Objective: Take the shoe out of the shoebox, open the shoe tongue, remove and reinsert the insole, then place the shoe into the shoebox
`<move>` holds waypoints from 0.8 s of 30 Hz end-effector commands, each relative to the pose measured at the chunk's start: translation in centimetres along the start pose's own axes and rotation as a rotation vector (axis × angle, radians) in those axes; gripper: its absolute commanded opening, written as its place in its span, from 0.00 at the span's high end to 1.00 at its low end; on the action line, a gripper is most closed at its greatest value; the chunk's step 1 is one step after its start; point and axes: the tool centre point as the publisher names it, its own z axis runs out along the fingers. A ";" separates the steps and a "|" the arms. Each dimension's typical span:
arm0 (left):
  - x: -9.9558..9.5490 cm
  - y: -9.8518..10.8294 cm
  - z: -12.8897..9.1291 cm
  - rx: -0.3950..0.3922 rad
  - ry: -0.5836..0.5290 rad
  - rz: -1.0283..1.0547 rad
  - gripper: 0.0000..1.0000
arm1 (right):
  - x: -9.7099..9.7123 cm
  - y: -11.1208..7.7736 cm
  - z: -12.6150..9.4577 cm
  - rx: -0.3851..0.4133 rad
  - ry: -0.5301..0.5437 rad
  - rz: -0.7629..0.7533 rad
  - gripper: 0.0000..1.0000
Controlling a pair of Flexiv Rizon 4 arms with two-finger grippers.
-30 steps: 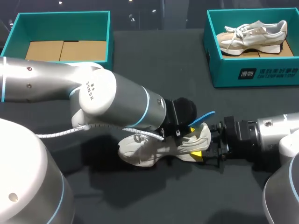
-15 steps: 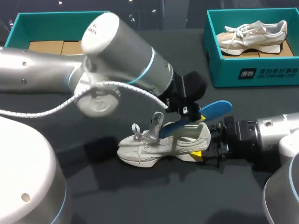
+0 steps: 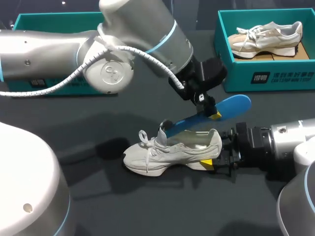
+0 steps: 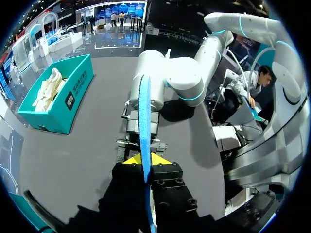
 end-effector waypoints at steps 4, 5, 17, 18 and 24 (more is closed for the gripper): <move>2.9 -0.1 -6.2 0.366 0.095 -0.080 1.00 | 0.1 0.1 0.0 0.003 -0.002 0.000 1.00; 3.0 -0.8 -7.5 0.408 0.130 -0.117 1.00 | 0.1 0.1 0.0 0.003 -0.002 0.000 1.00; 3.0 -0.8 -7.5 0.408 0.130 -0.117 1.00 | 0.1 0.1 0.0 0.003 -0.002 0.000 1.00; 3.0 -0.8 -7.5 0.408 0.130 -0.117 1.00 | 0.1 0.1 0.0 0.003 -0.002 0.000 1.00; 5.3 -0.9 -8.9 0.514 0.092 -0.099 1.00 | 0.1 0.1 0.0 0.003 -0.002 0.000 1.00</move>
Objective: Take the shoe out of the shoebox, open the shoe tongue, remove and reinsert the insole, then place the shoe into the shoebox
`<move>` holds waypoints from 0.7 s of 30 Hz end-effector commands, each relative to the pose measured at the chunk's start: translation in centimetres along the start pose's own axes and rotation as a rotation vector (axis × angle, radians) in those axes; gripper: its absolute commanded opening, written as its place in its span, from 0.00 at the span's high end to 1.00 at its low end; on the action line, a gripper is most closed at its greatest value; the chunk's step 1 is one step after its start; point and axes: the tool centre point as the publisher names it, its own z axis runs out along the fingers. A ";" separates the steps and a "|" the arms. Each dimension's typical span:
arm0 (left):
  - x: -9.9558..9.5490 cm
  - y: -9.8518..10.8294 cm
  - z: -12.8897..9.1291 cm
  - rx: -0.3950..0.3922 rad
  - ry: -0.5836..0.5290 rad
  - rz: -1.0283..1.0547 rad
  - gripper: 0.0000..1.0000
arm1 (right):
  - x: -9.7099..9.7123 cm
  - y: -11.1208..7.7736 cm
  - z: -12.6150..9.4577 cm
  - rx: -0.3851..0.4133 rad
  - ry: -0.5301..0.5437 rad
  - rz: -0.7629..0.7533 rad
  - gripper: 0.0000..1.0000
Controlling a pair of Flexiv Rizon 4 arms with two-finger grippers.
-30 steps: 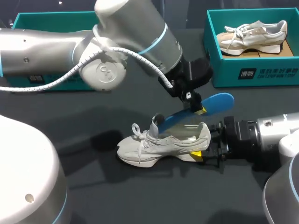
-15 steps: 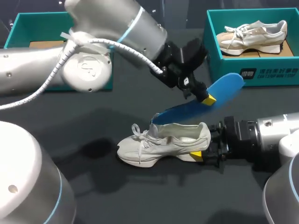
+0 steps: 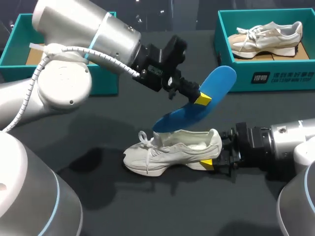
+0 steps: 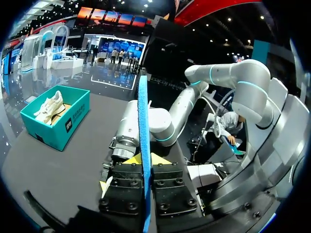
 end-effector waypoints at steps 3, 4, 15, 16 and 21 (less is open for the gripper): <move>3.4 -0.4 -2.0 0.187 -0.025 0.009 1.00 | 0.1 0.1 0.0 0.003 -0.002 0.000 1.00; 3.8 -0.7 -2.4 0.208 -0.024 0.008 1.00 | 0.1 0.1 0.0 0.003 -0.002 0.000 1.00; 5.2 -2.0 -4.8 0.345 0.058 -0.055 1.00 | 0.1 0.1 0.0 0.003 -0.002 0.000 1.00; 5.2 -2.0 -4.8 0.345 0.058 -0.055 1.00 | 0.1 0.1 0.0 0.003 -0.002 0.000 1.00; 6.4 -2.3 -5.7 0.439 0.052 -0.089 1.00 | 0.1 0.1 0.0 0.003 -0.002 0.000 1.00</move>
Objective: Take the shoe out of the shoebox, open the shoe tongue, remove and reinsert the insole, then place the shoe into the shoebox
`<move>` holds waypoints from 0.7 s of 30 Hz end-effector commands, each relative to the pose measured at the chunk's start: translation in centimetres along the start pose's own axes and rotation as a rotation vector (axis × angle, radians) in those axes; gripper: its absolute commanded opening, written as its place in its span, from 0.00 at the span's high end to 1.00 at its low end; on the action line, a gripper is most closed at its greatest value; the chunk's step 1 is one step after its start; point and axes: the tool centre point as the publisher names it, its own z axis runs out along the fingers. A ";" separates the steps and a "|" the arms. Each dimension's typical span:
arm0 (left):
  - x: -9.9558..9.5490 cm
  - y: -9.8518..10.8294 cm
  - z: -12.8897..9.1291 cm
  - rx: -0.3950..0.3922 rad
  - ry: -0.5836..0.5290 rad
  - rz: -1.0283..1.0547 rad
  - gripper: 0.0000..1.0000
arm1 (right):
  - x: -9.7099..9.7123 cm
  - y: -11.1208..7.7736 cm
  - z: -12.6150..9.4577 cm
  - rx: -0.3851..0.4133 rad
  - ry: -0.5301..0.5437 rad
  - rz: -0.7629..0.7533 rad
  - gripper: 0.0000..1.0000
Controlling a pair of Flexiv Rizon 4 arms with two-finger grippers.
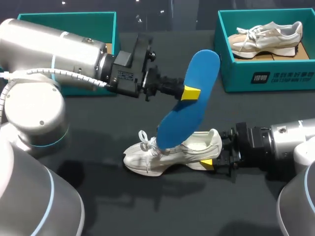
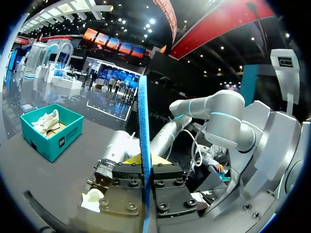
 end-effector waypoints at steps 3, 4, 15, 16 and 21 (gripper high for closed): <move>2.7 -0.2 -2.0 0.206 -0.037 -0.016 1.00 | 0.1 0.1 0.0 0.003 -0.002 0.000 1.00; 2.9 -0.2 -2.3 0.219 -0.041 -0.018 1.00 | 0.1 0.1 0.0 0.003 -0.002 0.000 1.00; 2.8 0.0 -5.5 0.257 -0.093 -0.077 1.00 | 0.1 0.1 0.0 0.003 -0.002 0.000 1.00; 2.8 0.1 -5.6 0.253 -0.094 -0.080 1.00 | 0.1 0.1 0.0 0.003 -0.002 0.000 1.00; 2.8 0.6 -6.0 0.236 -0.100 -0.094 1.00 | 0.1 0.1 0.0 0.003 -0.002 0.000 1.00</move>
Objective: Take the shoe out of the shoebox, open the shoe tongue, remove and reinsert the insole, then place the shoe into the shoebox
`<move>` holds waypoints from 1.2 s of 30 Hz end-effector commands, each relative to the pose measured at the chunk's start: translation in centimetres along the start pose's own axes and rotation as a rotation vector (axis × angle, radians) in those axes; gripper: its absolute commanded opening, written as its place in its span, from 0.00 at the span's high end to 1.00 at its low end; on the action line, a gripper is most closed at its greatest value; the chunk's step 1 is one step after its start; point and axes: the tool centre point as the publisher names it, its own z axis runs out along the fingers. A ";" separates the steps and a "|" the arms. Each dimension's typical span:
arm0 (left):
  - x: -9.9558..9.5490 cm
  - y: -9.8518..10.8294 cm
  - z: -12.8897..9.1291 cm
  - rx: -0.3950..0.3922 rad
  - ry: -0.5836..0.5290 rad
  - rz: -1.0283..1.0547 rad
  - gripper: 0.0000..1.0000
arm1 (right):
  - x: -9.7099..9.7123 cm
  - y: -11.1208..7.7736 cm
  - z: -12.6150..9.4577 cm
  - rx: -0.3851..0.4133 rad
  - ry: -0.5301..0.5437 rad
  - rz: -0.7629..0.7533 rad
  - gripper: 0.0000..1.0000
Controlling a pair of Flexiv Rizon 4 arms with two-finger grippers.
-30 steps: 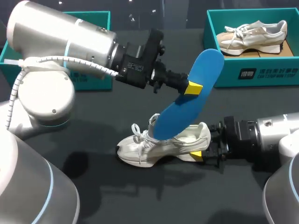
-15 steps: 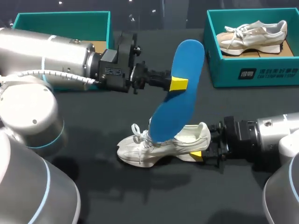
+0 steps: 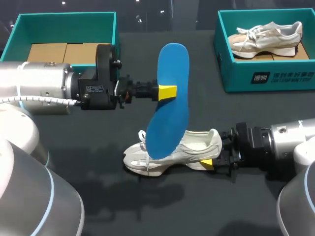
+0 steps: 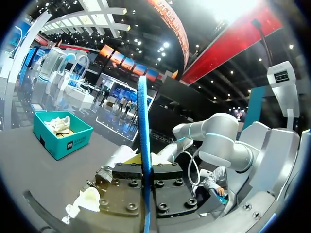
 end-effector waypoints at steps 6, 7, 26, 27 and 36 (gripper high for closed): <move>0.8 0.7 -1.6 -0.005 -0.007 -0.005 1.00 | 0.1 0.1 0.0 0.003 -0.002 0.000 1.00; 0.8 0.7 -1.6 -0.005 -0.007 -0.005 1.00 | 0.1 0.1 0.0 0.003 -0.002 0.000 1.00; 0.8 0.7 -1.6 -0.005 -0.007 -0.005 1.00 | 0.1 -0.3 -1.6 0.151 -0.029 0.029 0.00; 0.8 0.7 -1.6 -0.005 -0.007 -0.005 1.00 | 0.1 -0.3 -1.8 0.175 -0.031 0.032 0.00; 0.8 0.7 -1.6 -0.005 -0.007 -0.005 1.00 | 0.7 0.0 -3.4 0.372 -0.054 0.040 0.00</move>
